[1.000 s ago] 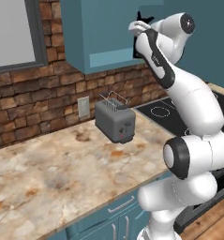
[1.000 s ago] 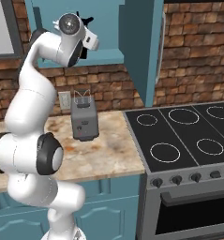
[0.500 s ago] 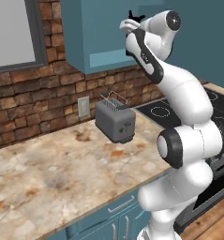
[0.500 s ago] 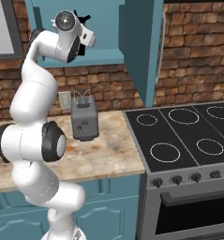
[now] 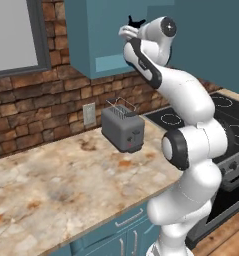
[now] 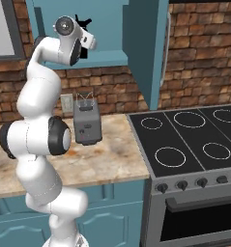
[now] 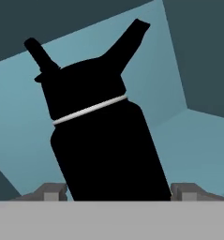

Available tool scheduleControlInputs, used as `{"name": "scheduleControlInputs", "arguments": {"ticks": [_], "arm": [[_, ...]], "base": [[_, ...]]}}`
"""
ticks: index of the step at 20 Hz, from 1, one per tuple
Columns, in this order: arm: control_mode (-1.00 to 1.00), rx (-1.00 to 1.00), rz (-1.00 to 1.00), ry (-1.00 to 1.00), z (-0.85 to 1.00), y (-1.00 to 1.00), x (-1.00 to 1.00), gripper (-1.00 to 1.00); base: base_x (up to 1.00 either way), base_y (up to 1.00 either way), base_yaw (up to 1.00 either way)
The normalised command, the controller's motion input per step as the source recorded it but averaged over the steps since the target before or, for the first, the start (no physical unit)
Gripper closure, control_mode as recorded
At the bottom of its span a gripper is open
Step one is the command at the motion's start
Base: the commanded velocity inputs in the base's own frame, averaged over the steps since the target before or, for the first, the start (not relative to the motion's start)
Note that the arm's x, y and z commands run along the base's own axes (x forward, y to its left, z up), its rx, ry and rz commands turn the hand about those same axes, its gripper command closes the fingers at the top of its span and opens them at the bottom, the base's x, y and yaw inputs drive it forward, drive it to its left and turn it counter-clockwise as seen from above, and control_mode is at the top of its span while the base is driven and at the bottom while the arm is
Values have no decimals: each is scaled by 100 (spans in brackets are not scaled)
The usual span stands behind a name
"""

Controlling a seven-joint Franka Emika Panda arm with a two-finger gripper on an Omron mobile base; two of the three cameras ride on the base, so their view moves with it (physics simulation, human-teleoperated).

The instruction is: Pick the juice, water bottle from the counter and place them in the open cabinet.

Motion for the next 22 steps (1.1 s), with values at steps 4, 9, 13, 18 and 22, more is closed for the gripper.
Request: {"name": "scheduleControlInputs", "arguments": {"ticks": [4,9,13,18,22], "arm": [[-100,-3,-2,-6,-16,14,40,100],[-100,-1,-2,-3,-12,16,33,100],[-100,0,-2,0,-22,13,29,100],[-100,0,-3,0,-21,13,23,100],[-100,0,-2,-3,-12,10,25,100]], "base": [[0,0,0],[0,0,0],[0,0,0],[0,0,0],[0,0,0]]}}
